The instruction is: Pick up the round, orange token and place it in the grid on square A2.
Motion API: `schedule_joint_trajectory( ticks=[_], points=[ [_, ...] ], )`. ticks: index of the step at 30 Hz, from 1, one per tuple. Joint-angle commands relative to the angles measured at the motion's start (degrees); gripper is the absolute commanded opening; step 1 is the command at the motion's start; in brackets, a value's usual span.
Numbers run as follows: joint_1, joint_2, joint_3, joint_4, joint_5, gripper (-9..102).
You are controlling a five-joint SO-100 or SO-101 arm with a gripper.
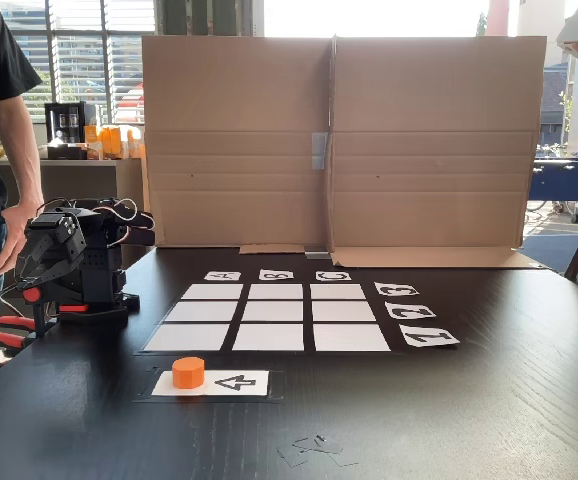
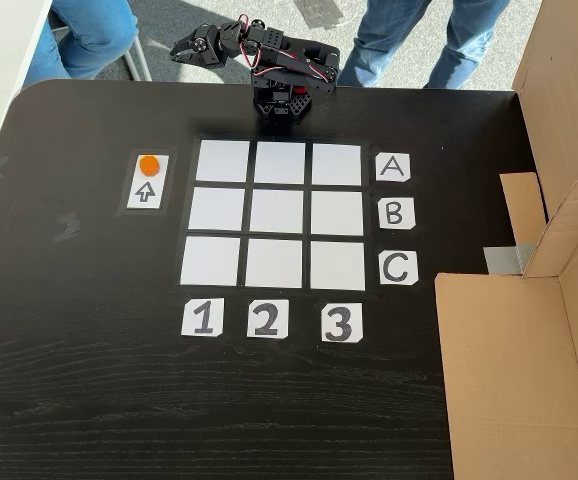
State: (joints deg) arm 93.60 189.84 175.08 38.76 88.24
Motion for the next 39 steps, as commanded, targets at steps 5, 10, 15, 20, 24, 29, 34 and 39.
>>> schedule_joint_trajectory(
  ticks=[5,10,15,20,24,29,34,39],
  points=[
    [0.4,0.8,0.2,0.6,-0.2,0],
    [0.4,0.8,0.2,0.6,-0.2,0],
    [0.4,0.8,0.2,0.6,-0.2,0],
    [-0.4,0.4,0.0,0.6,-1.1,0],
    [-0.7,-5.9,-2.6,-0.1,-2.2,1],
    [-2.3,-19.6,-12.7,0.7,-2.8,4],
    [-6.6,-33.8,-25.3,5.8,-2.6,13],
    [-9.2,-44.6,-37.6,13.2,-2.5,18]
  ],
)
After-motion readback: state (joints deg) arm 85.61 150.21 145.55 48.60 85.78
